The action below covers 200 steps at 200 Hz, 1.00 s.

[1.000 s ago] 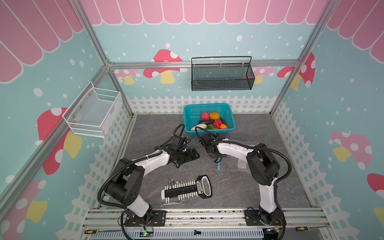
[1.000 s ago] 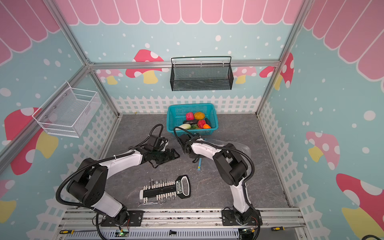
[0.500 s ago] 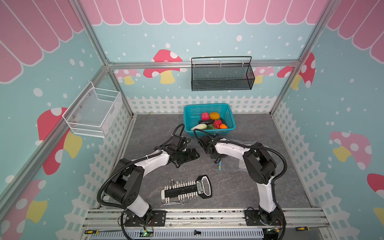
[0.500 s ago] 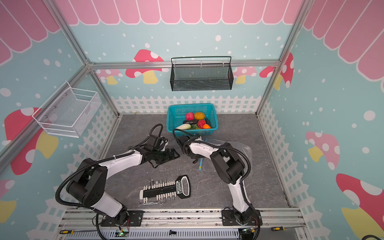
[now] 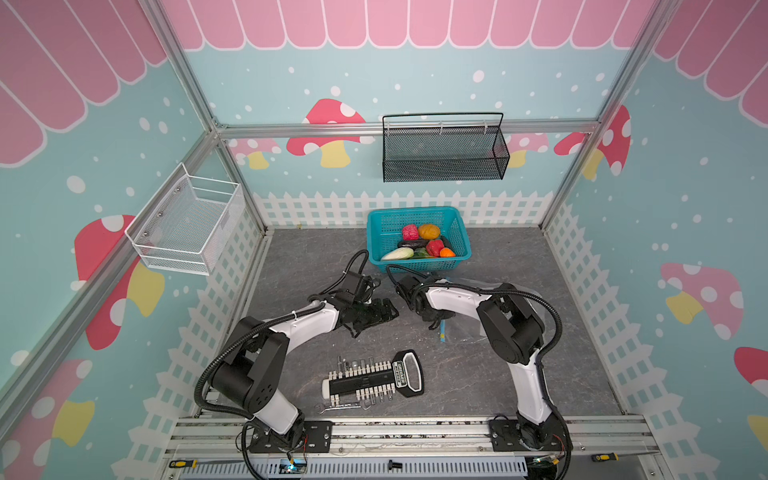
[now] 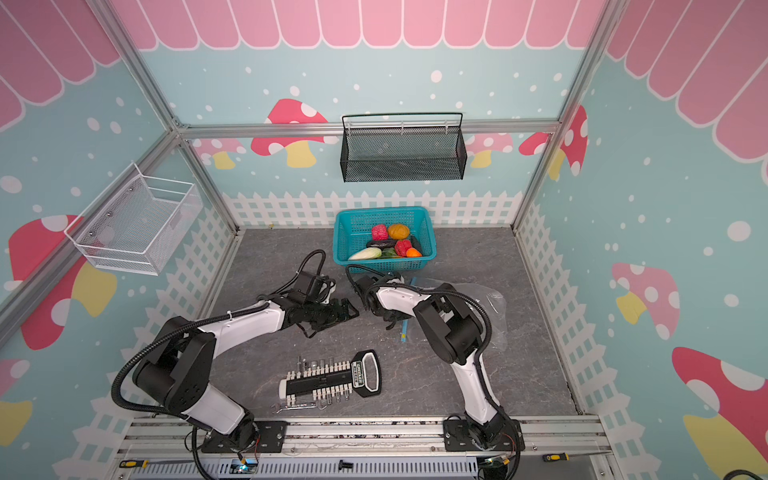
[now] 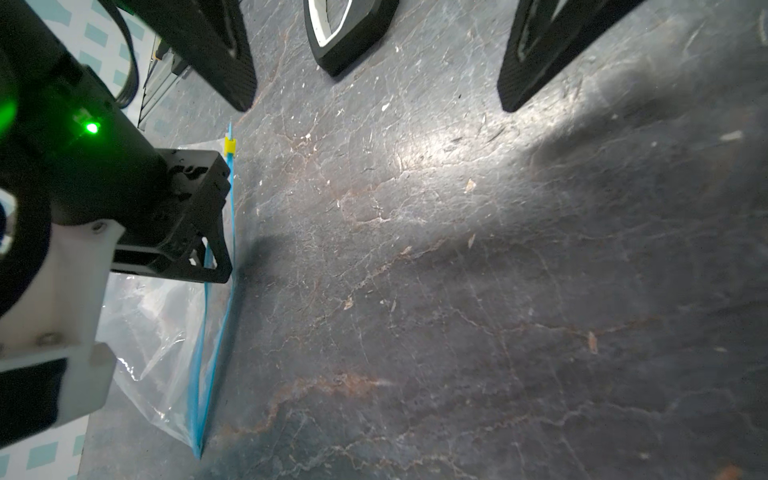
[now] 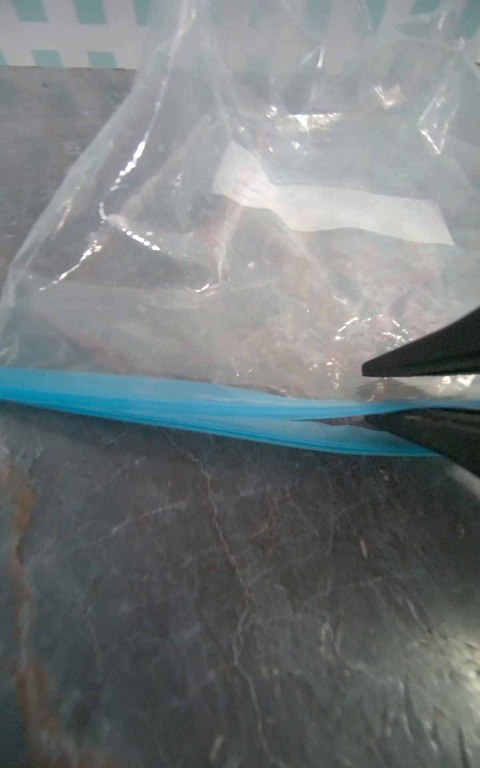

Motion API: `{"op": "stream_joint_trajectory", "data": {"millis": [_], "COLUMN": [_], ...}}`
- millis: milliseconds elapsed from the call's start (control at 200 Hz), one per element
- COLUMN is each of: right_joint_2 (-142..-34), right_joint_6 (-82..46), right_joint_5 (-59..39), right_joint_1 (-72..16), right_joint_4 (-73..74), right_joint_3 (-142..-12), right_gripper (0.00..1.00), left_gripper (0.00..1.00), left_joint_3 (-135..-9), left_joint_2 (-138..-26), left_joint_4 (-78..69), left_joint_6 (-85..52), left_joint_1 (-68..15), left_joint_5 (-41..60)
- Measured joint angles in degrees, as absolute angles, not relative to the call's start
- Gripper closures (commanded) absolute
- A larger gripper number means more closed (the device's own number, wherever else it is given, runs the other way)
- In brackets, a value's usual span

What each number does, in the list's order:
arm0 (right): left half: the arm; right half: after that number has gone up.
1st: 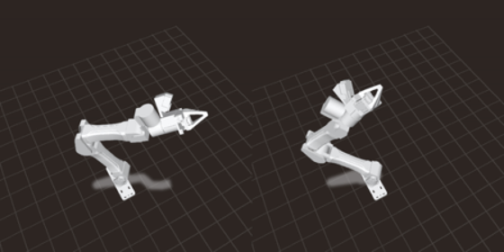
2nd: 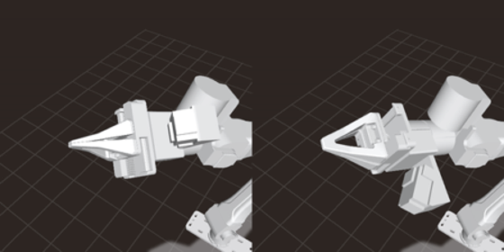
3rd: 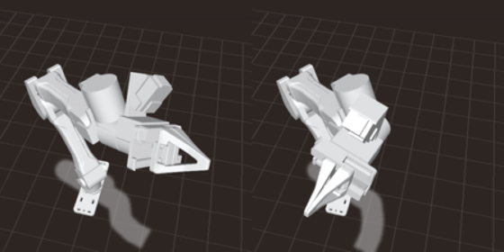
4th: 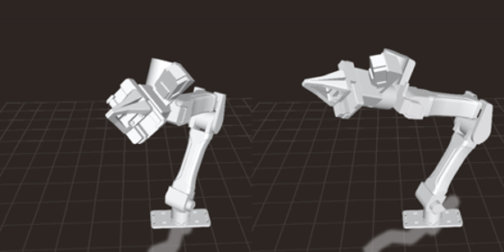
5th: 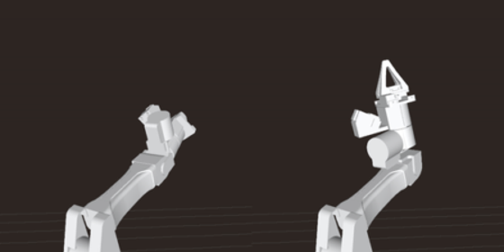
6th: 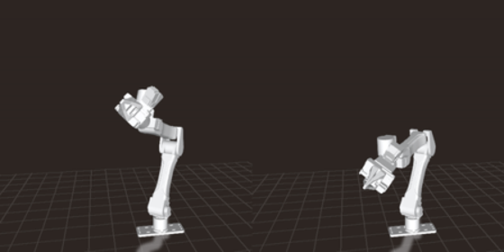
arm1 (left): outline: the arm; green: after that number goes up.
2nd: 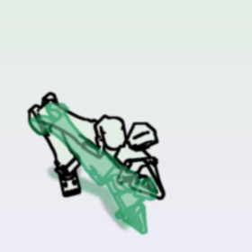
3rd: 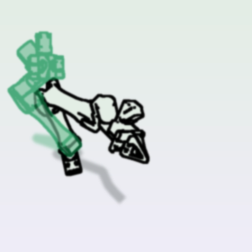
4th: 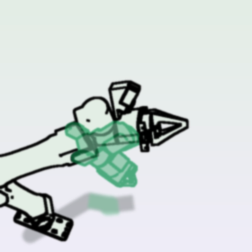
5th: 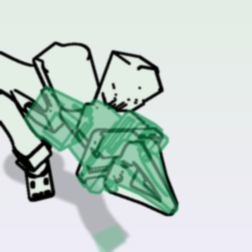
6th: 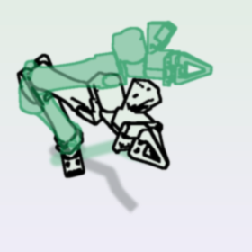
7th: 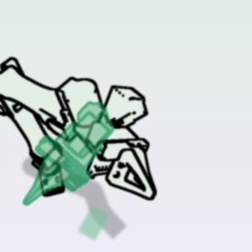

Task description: Place the food in the zip-top bag and seal the zipper

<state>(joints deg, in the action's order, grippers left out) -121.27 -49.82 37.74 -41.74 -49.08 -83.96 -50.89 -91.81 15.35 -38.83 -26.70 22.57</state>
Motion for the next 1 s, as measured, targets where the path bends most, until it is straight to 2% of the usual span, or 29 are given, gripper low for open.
{"op": "stream_joint_trajectory", "data": {"millis": [55,330,580,1001], "right_joint_2": [-121.3,-117.2,-100.2,-78.2], "right_joint_6": [-50.0,-50.0,-48.2,-40.0], "right_joint_5": [37.9,38.1,35.5,21.3], "right_joint_1": [-41.8,-42.4,-43.3,-43.1], "right_joint_4": [-49.1,-49.4,-43.8,-21.7], "right_joint_3": [-84.0,-82.7,-71.2,-49.0], "right_gripper": [1.0,1.0,1.0,1.0], "left_gripper": [0.08,0.09,0.11,0.13], "left_joint_3": [-50.9,-50.9,-50.9,-50.9], "left_joint_2": [-91.8,-91.8,-90.2,-89.5], "left_joint_4": [15.3,15.1,14.5,4.5], "left_joint_6": [-38.8,-38.9,-39.9,-46.2], "left_joint_1": [-26.7,-26.7,-27.1,-31.8], "left_joint_5": [22.6,22.8,22.7,23.7]}}
